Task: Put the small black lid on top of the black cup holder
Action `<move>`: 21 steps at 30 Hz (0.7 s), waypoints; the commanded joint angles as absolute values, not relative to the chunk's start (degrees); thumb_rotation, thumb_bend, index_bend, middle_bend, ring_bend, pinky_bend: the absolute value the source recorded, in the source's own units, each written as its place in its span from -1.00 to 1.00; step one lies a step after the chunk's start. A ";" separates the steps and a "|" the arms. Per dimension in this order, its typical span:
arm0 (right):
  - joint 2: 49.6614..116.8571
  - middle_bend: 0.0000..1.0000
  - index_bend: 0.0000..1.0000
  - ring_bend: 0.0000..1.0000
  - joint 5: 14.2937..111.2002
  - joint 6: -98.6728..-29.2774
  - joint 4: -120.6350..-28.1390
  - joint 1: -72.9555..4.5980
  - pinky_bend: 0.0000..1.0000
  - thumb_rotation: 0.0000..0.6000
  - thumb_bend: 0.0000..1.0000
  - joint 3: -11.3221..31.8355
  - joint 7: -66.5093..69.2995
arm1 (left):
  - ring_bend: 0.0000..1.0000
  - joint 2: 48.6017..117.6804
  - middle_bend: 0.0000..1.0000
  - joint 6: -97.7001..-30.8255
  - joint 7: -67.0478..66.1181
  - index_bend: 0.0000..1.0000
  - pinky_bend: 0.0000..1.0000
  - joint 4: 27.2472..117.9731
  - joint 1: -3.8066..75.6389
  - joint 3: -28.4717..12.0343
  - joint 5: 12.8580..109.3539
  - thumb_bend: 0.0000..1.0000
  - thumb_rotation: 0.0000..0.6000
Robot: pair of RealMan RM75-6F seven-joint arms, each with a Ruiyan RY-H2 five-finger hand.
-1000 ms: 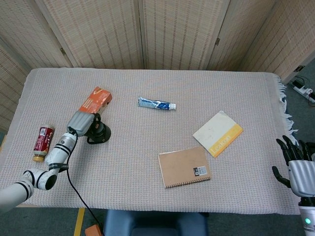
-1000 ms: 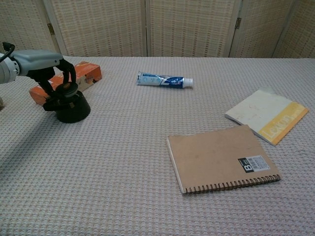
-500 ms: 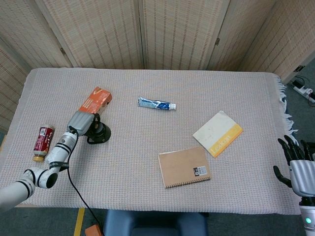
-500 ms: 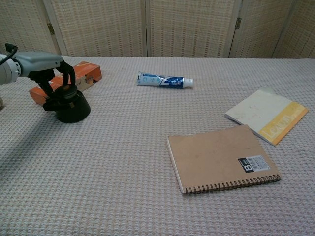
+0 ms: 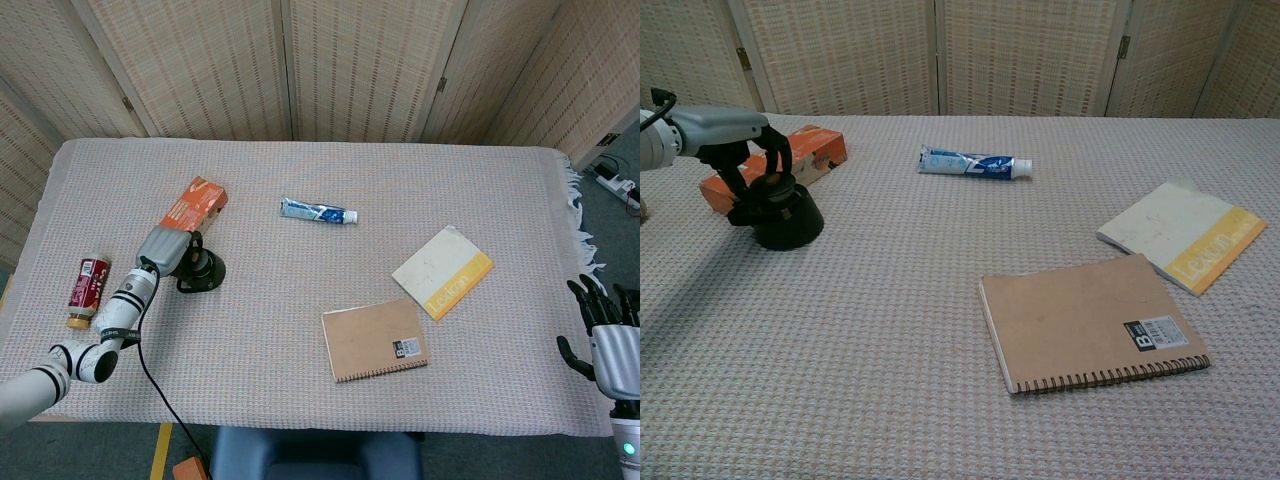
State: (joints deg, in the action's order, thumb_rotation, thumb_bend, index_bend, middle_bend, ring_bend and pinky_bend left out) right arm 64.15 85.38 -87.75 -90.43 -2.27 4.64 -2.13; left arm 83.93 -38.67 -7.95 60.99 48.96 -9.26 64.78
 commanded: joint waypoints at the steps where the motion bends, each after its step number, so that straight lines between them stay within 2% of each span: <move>1: 64.11 -0.80 -0.82 -0.58 85.46 -87.75 -90.51 -2.32 -0.91 1.00 -0.26 4.69 -2.06 | 0.62 83.62 -0.20 -38.62 -8.20 -0.35 0.66 61.42 48.94 -9.31 64.36 -0.57 1.00; 13: 64.13 -0.80 -0.82 -0.58 85.49 -88.15 -90.54 -2.18 -0.91 1.00 -0.26 4.79 -2.15 | 0.62 83.03 -0.29 -39.05 -10.26 -0.43 0.66 63.14 49.33 -9.11 63.60 -0.58 1.00; 21: 64.04 -0.80 -0.82 -0.57 85.85 -88.00 -90.67 -2.50 -0.91 1.00 -0.26 4.90 -2.27 | 0.61 80.05 -0.35 -40.68 -11.87 -0.45 0.66 68.04 49.13 -9.84 62.17 -0.58 1.00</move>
State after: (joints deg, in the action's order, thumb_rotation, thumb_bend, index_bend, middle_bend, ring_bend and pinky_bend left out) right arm 64.05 85.85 -88.00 -90.66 -2.51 4.90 -2.26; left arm 80.79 -40.10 -11.56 67.08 49.23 -9.53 62.57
